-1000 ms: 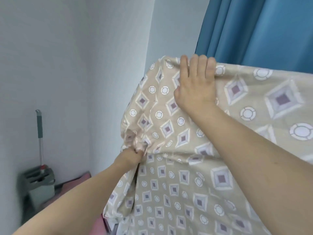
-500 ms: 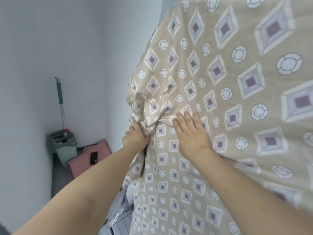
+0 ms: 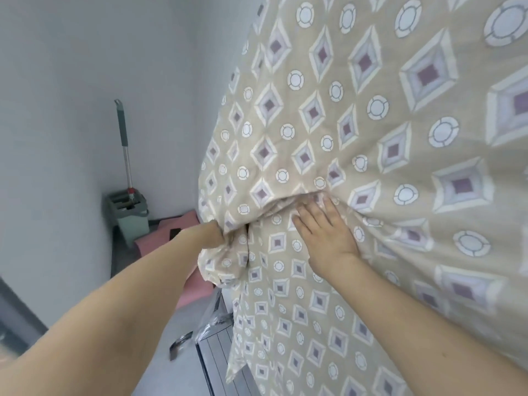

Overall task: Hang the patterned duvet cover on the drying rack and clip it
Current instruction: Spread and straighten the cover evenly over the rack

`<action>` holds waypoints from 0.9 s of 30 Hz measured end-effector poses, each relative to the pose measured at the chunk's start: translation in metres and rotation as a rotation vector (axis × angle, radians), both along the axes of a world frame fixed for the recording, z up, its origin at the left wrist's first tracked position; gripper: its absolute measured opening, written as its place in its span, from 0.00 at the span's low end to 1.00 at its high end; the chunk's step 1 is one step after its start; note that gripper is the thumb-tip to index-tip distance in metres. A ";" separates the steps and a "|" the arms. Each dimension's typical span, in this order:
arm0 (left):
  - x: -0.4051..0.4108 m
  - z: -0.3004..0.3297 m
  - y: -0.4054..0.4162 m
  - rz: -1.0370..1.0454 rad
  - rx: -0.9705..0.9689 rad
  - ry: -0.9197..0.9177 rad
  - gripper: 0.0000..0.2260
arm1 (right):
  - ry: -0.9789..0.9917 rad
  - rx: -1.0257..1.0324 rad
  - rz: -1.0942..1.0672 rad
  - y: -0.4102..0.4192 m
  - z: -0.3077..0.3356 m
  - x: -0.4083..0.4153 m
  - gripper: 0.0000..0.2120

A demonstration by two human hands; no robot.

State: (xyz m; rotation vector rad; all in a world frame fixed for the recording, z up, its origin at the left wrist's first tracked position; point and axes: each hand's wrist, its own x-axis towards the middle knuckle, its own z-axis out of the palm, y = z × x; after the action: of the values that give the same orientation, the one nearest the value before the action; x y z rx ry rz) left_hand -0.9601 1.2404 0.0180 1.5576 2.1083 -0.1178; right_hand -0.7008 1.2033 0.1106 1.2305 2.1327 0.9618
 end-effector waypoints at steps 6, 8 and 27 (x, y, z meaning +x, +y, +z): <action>0.027 -0.030 -0.027 0.130 -0.060 -0.148 0.33 | 0.074 -0.072 0.001 -0.011 -0.009 -0.010 0.37; 0.032 -0.055 -0.024 0.206 -0.041 -0.215 0.38 | 0.097 -0.110 0.007 -0.012 -0.027 -0.019 0.34; -0.032 -0.125 -0.064 -0.004 -0.209 -0.262 0.05 | 1.597 -0.280 -0.555 0.045 -0.142 -0.116 0.25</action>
State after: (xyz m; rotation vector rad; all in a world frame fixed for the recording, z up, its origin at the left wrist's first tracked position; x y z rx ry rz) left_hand -0.9922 1.1767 -0.1075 1.3745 1.8276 -0.1241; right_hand -0.8170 1.2481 -0.0313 2.6482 2.3248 -0.9154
